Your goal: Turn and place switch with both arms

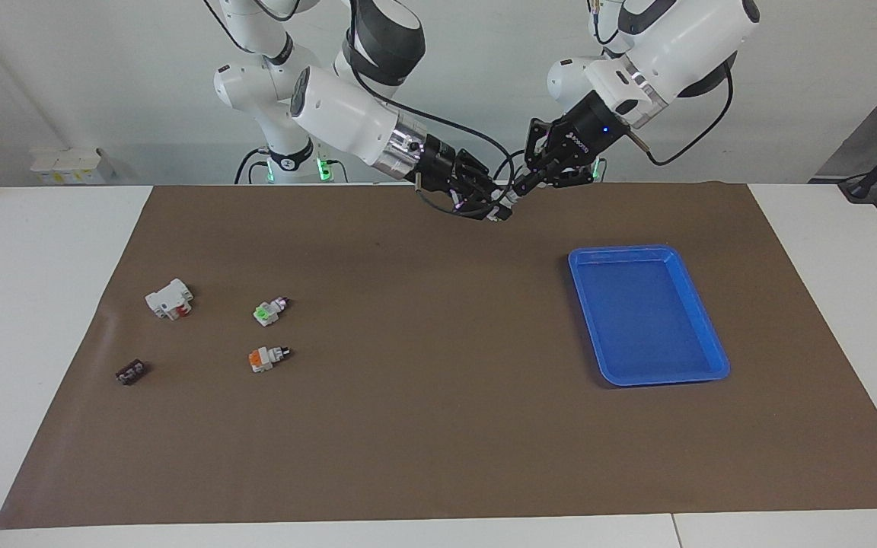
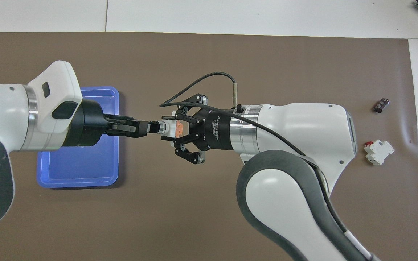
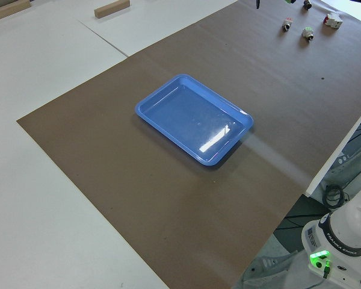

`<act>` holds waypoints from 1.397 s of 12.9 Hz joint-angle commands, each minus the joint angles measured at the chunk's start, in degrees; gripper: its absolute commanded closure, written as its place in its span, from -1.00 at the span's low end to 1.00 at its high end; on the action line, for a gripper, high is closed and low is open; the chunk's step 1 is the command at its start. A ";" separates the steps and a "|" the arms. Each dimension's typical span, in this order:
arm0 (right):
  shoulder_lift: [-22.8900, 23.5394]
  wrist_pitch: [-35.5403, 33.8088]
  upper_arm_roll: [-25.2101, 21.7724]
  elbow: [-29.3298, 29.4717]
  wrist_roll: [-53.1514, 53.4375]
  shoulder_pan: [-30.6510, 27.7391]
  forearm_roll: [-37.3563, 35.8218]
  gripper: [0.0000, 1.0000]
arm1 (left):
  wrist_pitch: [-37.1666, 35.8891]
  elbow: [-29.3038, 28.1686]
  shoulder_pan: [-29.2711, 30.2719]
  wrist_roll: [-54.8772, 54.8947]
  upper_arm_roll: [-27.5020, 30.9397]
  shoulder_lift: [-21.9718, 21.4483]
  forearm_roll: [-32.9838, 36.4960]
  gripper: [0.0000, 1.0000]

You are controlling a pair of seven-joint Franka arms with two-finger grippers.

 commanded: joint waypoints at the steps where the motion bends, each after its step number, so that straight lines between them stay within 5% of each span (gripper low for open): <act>1: -0.22 -0.55 0.23 0.14 0.63 -0.31 -1.18 1.00 | -1.02 -0.54 -0.29 -9.48 -0.82 -1.20 -1.77 1.00; 11: -0.22 -1.16 0.14 0.14 0.63 -0.31 -1.18 1.00 | 0.82 0.34 -0.47 -53.06 -3.81 -0.94 -2.03 1.00; 18: -0.30 -1.08 0.14 0.14 0.63 -0.31 -1.18 1.00 | 2.32 0.25 -0.64 -66.29 -3.90 -0.76 -1.94 1.00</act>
